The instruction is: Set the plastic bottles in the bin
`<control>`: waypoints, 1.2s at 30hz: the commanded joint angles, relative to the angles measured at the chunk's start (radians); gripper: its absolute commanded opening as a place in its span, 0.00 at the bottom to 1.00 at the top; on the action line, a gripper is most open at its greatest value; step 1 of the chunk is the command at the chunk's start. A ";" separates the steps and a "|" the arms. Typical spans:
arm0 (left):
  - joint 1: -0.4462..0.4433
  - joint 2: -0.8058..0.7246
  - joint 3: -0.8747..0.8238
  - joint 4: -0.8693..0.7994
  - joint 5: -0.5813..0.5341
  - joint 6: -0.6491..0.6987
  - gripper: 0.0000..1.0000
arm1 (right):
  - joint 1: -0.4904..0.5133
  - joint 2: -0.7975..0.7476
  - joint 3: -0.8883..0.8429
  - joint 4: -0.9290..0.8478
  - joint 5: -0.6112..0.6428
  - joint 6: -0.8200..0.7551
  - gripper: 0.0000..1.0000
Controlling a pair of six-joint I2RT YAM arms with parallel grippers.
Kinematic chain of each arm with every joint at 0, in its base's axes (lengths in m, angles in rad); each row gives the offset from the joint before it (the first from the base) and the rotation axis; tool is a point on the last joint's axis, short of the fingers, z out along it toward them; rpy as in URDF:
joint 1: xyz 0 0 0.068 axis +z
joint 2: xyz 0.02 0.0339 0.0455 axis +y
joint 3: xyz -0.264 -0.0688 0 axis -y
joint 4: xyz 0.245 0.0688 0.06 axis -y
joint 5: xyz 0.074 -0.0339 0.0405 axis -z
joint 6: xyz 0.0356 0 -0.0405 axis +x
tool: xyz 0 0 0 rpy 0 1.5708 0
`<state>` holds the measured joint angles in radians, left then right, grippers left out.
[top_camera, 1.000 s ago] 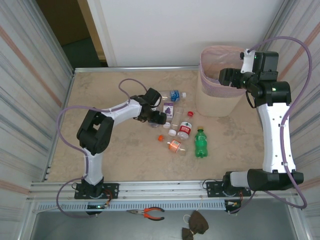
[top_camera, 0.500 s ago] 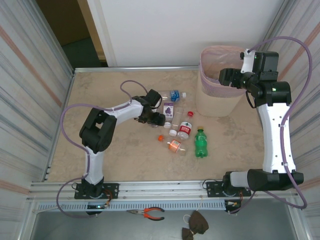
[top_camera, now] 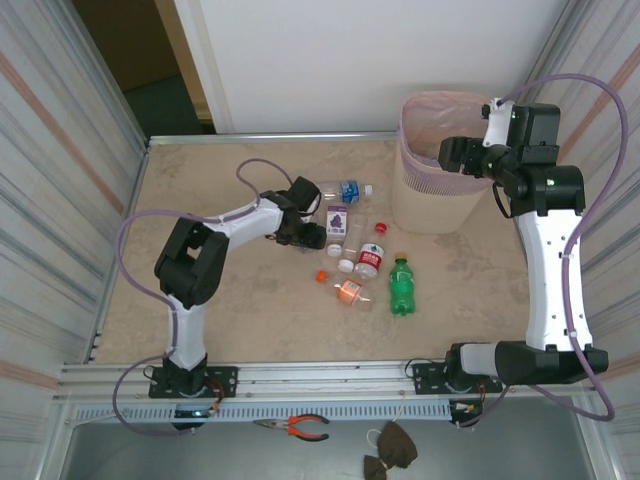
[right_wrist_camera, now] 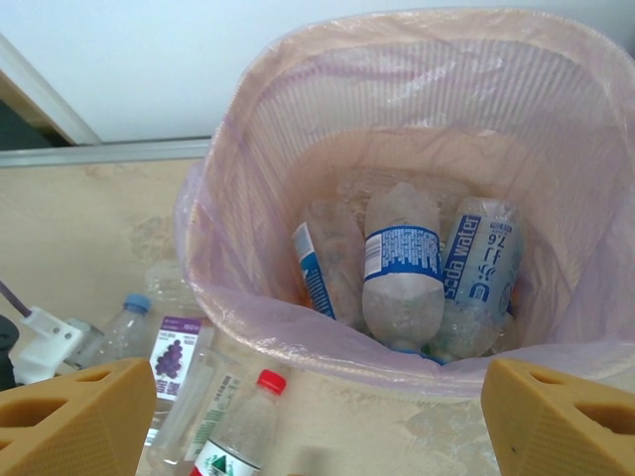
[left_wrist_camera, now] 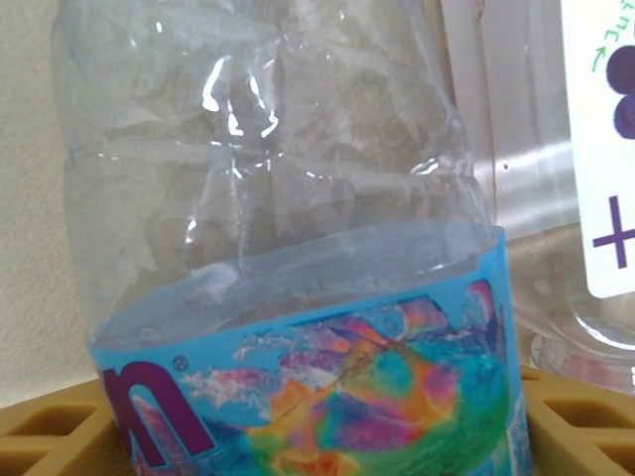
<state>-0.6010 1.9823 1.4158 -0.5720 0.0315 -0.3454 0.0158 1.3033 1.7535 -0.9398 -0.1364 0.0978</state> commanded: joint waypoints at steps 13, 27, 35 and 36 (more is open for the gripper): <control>0.022 -0.330 -0.130 0.152 0.086 0.079 0.70 | 0.003 -0.088 -0.057 0.157 -0.167 0.095 0.83; -0.031 -0.644 -0.262 0.472 0.357 0.406 0.65 | 0.024 -0.115 -0.140 0.317 -0.538 0.274 0.82; -0.123 -0.652 -0.206 0.434 0.318 0.563 0.65 | 0.108 -0.039 -0.135 0.291 -0.651 0.283 0.83; -0.137 -0.646 -0.192 0.421 0.300 0.577 0.65 | 0.122 -0.028 -0.134 0.286 -0.651 0.282 0.83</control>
<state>-0.7132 1.3369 1.1736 -0.1390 0.3477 0.1341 0.1081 1.2488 1.6135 -0.6510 -0.7219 0.3595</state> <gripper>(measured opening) 0.652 0.825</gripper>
